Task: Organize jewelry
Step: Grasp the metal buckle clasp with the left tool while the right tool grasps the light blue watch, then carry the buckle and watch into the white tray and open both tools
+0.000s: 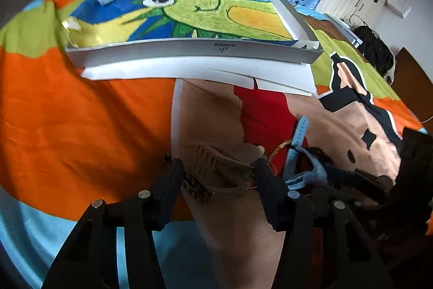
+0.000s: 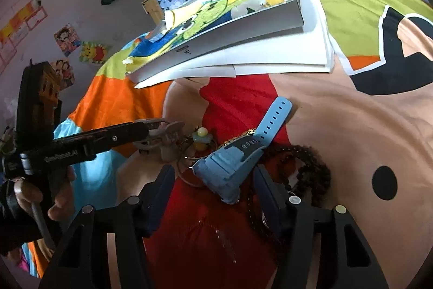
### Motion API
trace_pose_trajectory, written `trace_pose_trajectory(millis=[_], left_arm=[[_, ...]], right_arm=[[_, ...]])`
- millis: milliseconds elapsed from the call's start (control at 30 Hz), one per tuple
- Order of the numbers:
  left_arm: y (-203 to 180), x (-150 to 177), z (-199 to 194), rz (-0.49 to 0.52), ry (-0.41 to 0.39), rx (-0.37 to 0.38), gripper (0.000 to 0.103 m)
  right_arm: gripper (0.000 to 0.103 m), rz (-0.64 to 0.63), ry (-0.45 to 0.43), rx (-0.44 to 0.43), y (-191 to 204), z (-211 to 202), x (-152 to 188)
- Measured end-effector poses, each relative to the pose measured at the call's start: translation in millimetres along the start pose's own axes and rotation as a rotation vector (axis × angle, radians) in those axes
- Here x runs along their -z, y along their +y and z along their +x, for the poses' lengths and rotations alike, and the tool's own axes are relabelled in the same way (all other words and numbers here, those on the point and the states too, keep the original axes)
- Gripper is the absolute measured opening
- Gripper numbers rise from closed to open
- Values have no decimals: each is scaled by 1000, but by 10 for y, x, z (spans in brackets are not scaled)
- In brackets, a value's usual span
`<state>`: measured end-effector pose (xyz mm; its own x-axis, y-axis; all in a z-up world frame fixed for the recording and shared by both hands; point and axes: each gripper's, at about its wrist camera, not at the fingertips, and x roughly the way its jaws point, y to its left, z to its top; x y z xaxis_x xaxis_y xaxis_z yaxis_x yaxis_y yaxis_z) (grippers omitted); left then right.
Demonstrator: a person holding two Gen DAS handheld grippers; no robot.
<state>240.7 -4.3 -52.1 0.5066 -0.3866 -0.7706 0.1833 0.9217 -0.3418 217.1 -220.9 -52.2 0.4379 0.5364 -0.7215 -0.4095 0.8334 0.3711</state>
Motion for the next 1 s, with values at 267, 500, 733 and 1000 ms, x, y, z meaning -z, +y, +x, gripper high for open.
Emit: trace_pose_trajectory(millis=[267, 500, 733, 1000], left_arm=[[-60, -35, 36, 50, 45, -6, 49], [-70, 19, 121, 58, 87, -16, 49], [-102, 3, 158, 60, 59, -53, 39], [-93, 27, -41, 27, -1, -29, 35]], right_arm=[[40, 28, 0, 41, -24, 97, -1], [37, 45, -26, 11, -55, 13, 68], [36, 56, -38, -8, -81, -24, 86], [36, 37, -66, -35, 41, -174, 86]])
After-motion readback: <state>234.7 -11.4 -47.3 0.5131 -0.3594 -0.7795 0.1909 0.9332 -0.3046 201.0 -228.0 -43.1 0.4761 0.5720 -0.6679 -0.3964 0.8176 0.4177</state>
